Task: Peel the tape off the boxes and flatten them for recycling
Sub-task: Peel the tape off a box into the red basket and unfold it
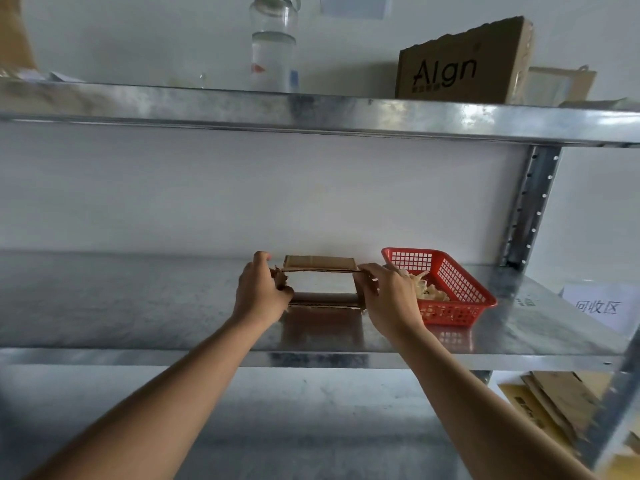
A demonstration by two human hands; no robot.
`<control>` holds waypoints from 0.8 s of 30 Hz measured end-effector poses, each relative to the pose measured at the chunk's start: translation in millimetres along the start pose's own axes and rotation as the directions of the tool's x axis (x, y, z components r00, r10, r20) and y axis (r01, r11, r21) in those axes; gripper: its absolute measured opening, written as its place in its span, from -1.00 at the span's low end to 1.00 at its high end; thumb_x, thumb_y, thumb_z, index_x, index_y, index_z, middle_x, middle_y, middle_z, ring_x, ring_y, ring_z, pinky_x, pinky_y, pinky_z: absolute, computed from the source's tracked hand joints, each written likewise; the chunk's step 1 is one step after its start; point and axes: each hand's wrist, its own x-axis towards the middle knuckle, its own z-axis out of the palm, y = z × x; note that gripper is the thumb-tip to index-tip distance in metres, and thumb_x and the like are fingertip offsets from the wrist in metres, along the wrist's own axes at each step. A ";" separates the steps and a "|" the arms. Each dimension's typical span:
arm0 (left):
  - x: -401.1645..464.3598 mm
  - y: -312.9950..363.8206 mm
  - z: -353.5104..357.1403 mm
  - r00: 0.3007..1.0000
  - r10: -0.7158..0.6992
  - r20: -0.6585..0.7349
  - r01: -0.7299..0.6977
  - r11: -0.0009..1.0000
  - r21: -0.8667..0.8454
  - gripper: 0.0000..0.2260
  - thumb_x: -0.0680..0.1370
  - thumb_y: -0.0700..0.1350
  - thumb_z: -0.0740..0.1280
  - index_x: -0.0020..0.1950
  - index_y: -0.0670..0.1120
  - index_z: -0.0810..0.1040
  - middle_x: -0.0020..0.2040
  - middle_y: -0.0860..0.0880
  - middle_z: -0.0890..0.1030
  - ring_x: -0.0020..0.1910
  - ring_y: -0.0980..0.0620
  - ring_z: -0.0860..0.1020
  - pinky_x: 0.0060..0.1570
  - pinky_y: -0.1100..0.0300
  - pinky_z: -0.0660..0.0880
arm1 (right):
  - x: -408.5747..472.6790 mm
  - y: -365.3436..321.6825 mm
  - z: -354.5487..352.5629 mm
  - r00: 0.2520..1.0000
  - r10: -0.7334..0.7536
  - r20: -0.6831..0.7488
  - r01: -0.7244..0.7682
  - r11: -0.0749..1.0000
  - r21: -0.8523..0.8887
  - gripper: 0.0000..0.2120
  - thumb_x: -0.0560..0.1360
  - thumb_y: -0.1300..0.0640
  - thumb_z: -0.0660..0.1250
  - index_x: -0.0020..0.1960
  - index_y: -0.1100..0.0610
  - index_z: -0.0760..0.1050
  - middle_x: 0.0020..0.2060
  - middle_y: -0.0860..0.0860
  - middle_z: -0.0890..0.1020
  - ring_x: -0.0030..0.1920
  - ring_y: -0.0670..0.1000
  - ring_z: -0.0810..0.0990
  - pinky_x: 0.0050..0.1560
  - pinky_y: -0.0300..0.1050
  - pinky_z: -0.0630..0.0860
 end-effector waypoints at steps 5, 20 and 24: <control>-1.8 4.5 -0.7 1.000 0.009 -0.001 -0.009 0.998 0.055 -0.47 0.36 -0.04 0.63 0.24 -0.09 0.49 0.09 -0.07 0.55 0.04 -0.10 0.54 -0.08 0.11 0.39 | 1.6 -4.0 -2.4 0.997 0.075 -0.024 -0.075 0.997 0.029 -0.74 0.64 -0.10 0.32 0.09 0.05 0.68 -0.07 -0.02 0.69 -0.12 -0.05 0.59 -0.20 -0.47 0.20; 3.3 9.8 -4.1 1.000 0.024 0.005 -0.022 0.976 -0.218 -0.97 0.59 -0.09 0.32 0.02 0.01 0.54 -0.04 0.03 0.61 -0.08 -0.12 0.65 -0.03 -0.15 0.64 | 5.1 -7.9 -1.0 0.997 -0.058 -0.059 0.056 0.998 -0.037 -0.85 0.60 0.18 0.40 0.11 0.01 0.69 0.11 -0.04 0.62 -0.09 0.05 0.62 -0.26 -0.13 0.48; 4.5 4.7 -8.9 0.998 0.062 0.027 -0.053 0.961 -0.271 -0.81 0.65 -0.18 0.23 0.02 0.05 0.61 -0.14 0.01 0.61 -0.16 -0.14 0.65 -0.09 -0.17 0.67 | 6.5 -4.8 0.1 1.000 0.014 -0.014 -0.015 0.999 -0.036 -0.79 0.45 0.04 0.59 0.01 0.01 0.61 0.15 -0.04 0.57 0.02 0.04 0.62 -0.21 -0.08 0.58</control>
